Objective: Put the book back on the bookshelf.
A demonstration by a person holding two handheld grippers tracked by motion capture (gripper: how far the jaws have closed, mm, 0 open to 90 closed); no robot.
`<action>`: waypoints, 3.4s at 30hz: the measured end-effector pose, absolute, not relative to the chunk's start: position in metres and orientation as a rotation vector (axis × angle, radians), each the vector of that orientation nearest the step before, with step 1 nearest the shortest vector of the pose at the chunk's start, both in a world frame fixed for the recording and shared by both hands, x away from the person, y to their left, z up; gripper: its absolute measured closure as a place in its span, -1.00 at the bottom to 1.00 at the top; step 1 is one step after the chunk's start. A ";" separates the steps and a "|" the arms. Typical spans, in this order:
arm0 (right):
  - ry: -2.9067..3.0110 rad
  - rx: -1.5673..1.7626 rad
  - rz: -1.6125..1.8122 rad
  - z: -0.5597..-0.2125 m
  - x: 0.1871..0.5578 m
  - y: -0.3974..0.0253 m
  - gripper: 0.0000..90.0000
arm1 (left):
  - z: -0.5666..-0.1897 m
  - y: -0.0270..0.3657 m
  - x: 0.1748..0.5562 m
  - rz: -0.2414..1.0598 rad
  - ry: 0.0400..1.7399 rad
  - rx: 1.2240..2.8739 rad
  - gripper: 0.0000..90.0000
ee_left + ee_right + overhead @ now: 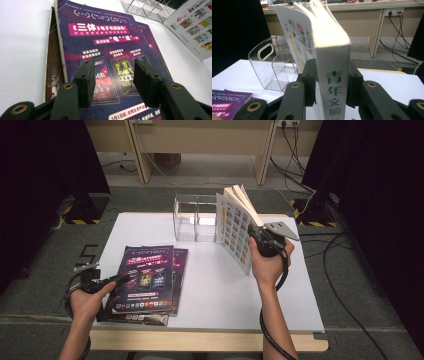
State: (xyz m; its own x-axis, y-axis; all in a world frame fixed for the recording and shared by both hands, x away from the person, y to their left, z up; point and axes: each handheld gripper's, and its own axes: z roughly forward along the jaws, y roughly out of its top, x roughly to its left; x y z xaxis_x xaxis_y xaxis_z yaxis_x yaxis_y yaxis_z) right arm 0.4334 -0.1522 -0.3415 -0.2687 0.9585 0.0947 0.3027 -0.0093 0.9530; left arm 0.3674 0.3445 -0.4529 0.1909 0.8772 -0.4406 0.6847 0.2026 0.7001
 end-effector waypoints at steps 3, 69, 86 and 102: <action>1.625 1.326 1.310 -0.341 0.433 -0.153 0.47 | -0.453 0.345 0.368 0.261 1.547 1.536 0.14; 1.651 1.304 1.343 -0.316 0.464 -0.132 0.65 | -0.454 0.349 0.368 0.259 1.553 1.515 0.14; 1.607 1.298 1.345 -0.305 0.485 -0.124 0.65 | -0.454 0.351 0.368 0.265 1.556 1.522 0.15; 1.590 1.287 1.339 -0.301 0.499 -0.118 0.65 | -0.454 0.351 0.368 0.275 1.557 1.523 0.14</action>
